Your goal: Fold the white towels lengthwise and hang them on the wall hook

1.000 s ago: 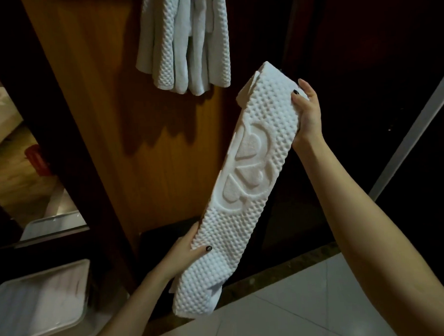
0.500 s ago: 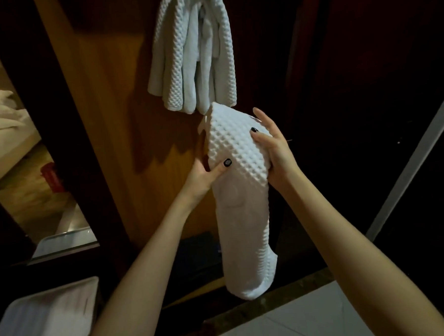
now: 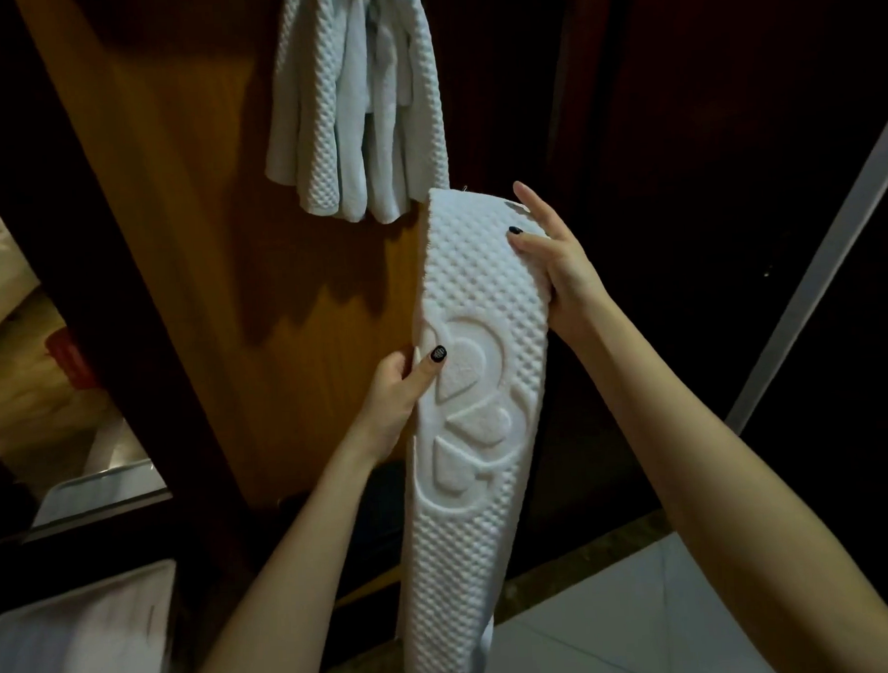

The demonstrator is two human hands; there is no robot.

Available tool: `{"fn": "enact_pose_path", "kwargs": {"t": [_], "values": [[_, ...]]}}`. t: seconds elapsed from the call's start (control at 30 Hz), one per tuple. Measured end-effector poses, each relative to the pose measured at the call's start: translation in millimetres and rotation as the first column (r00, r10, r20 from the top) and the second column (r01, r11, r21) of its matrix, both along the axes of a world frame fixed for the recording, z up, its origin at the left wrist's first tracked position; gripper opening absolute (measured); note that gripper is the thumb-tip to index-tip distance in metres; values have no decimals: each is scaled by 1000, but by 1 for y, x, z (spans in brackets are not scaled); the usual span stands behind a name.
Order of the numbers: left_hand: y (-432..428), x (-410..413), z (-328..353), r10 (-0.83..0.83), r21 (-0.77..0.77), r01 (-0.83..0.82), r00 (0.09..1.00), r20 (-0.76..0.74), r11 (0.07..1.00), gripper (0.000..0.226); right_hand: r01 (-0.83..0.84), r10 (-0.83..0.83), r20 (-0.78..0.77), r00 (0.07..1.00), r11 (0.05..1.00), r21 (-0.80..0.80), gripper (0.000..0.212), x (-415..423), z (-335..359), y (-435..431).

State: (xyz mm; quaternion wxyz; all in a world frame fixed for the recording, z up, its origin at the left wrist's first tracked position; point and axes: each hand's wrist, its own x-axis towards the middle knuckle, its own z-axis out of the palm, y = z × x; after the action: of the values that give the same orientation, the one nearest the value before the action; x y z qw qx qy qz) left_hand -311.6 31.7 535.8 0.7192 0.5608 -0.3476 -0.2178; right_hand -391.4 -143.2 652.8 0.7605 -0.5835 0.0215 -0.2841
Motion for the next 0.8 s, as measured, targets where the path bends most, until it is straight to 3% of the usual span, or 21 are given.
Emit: {"fn": "enact_pose_path", "kwargs": {"t": [0.17,0.3,0.4,0.53,0.6,0.67,0.8], "values": [[7,-12,-9,71,-103,-59,990,124,993,16,-25,25,-10,1000,1000,4,50,2,0,-14],[1,-27,-9,228,-185,-210,971,77,960,31,-37,36,20,999,999,26,50,3,-5,-19],[-4,-30,-8,314,-185,-290,942,117,939,26,-61,60,42,997,997,39,49,2,-9,-21],[-6,-29,-3,237,-120,-218,954,181,969,10,-97,95,63,993,995,36,49,0,-10,-22],[-5,-26,2,201,-77,-191,968,151,978,18,-110,108,63,992,993,39,47,-1,-7,-22],[-4,-21,8,151,-61,-145,982,113,988,12,-85,84,47,995,996,21,47,-1,-2,-25],[-5,-18,23,105,-51,-97,976,192,994,9,-58,57,42,997,998,14,45,-2,6,-29]]}}
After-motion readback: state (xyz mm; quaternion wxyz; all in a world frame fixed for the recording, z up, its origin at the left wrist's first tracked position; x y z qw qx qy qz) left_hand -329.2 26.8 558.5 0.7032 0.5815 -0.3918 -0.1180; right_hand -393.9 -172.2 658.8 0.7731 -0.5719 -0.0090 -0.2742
